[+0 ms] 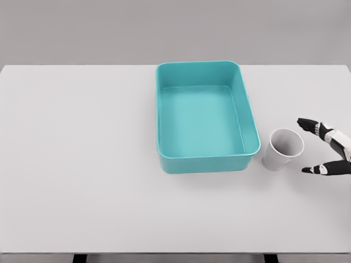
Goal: Put the paper cup into the basket with your right arm
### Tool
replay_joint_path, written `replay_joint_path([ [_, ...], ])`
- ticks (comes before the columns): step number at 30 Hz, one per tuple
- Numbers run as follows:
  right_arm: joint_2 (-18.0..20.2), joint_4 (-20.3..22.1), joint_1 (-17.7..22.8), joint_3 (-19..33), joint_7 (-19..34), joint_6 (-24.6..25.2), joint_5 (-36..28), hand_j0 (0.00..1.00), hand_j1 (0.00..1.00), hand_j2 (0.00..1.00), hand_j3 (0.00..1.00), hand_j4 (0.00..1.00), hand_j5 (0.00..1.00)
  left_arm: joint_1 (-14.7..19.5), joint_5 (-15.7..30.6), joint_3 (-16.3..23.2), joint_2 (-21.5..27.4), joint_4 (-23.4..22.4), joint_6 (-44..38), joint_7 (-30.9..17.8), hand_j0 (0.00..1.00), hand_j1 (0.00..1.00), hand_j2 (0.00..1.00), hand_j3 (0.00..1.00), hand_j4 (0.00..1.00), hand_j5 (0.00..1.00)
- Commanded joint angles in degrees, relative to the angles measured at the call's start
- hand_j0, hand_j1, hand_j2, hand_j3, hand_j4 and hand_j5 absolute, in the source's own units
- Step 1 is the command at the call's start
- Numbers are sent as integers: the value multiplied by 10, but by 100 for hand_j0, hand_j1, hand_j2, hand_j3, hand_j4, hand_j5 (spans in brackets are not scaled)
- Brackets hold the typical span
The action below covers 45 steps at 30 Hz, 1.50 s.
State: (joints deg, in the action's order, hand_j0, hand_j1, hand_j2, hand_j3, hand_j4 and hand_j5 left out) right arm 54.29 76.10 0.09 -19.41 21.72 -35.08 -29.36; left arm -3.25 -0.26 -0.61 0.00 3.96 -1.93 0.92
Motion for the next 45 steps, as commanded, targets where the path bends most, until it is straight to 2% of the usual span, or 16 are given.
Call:
replay_joint_path([
  [1, -4, 0, 0, -2, 0, 1, -3, 100, 100, 100, 100, 100, 100, 0, 0, 0, 0, 0, 0, 0, 100, 100, 100, 100, 100, 100],
  [11, -27, 0, 0, -8, -1, 1, -3, 100, 100, 100, 100, 100, 100, 0, 0, 0, 0, 0, 0, 0, 100, 100, 100, 100, 100, 100],
  [21, -36, 1, -6, -8, -1, 1, -3, 100, 100, 100, 100, 100, 100, 0, 0, 0, 0, 0, 0, 0, 100, 100, 100, 100, 100, 100],
  [25, -41, 1, -23, -8, -1, 1, -3, 100, 100, 100, 100, 100, 100, 0, 0, 0, 0, 0, 0, 0, 100, 100, 100, 100, 100, 100],
  [45, -60, 1, -32, -26, -1, 1, -2, 100, 100, 100, 100, 100, 100, 0, 0, 0, 0, 0, 0, 0, 100, 100, 100, 100, 100, 100],
])
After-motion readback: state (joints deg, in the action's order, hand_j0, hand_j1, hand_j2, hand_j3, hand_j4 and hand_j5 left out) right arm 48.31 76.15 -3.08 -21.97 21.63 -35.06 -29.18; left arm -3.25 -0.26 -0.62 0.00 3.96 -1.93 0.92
